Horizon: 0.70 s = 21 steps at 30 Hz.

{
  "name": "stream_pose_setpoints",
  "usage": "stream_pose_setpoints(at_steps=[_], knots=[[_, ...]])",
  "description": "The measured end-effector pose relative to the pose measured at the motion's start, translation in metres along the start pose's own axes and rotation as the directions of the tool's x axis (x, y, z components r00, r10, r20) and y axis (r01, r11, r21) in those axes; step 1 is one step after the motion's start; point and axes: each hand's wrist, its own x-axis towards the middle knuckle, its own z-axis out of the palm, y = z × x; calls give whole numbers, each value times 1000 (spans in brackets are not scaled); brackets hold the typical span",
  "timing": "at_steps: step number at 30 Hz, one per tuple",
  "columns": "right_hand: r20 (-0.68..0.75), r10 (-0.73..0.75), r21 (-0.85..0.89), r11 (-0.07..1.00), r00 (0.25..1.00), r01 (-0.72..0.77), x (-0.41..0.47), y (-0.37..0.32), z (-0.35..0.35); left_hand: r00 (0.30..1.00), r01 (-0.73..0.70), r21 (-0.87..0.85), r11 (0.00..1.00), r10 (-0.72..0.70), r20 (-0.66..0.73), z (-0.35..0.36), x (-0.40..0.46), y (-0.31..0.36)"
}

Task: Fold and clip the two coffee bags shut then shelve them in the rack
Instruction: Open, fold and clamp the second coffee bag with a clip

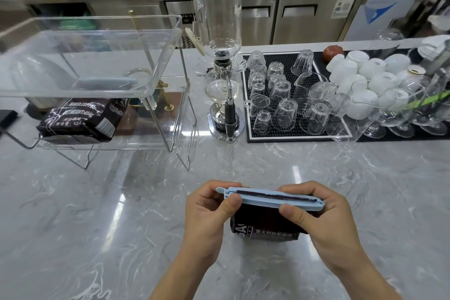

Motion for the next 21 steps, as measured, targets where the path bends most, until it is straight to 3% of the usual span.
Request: stream_pose_setpoints(at_steps=[11,17,21], knots=[[-16,20,-12,1000,1000,-20,-1,1,1,999,34,-59,998,-33,28,0,1,0],[-22,4,-7,1000,1000,-4,0,-1,3,999,13,-29,1000,-12,30,3,0,1],[38,-25,45,999,999,23,0,-4,4,998,-32,99,995,26,58,10,-5,1]])
